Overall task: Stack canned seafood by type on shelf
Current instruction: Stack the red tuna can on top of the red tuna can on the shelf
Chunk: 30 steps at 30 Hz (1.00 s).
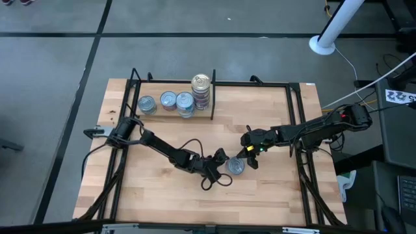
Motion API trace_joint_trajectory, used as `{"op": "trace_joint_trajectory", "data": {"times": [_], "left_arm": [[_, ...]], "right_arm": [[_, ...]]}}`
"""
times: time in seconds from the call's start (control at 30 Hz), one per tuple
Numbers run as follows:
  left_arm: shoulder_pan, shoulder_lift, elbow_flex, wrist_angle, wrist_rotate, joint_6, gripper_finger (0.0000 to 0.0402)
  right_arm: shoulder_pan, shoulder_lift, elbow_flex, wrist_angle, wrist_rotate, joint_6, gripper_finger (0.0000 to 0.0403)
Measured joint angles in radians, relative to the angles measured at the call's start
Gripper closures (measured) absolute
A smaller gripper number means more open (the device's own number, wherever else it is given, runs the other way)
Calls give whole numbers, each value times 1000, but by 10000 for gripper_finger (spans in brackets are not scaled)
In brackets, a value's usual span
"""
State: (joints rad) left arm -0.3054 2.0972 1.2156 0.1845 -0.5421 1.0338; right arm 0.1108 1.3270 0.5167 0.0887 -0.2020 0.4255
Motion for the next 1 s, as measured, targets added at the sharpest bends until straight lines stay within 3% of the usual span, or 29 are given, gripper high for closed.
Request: {"op": "trace_joint_trajectory", "data": {"times": [0.3,1.0], "left_arm": [[-11,0,0,34,-84,-25,151],[-23,0,-1,96,-92,32,151]], "right_arm": [[0,0,0,1,0,0,403],[0,0,0,36,11,81,403]]}}
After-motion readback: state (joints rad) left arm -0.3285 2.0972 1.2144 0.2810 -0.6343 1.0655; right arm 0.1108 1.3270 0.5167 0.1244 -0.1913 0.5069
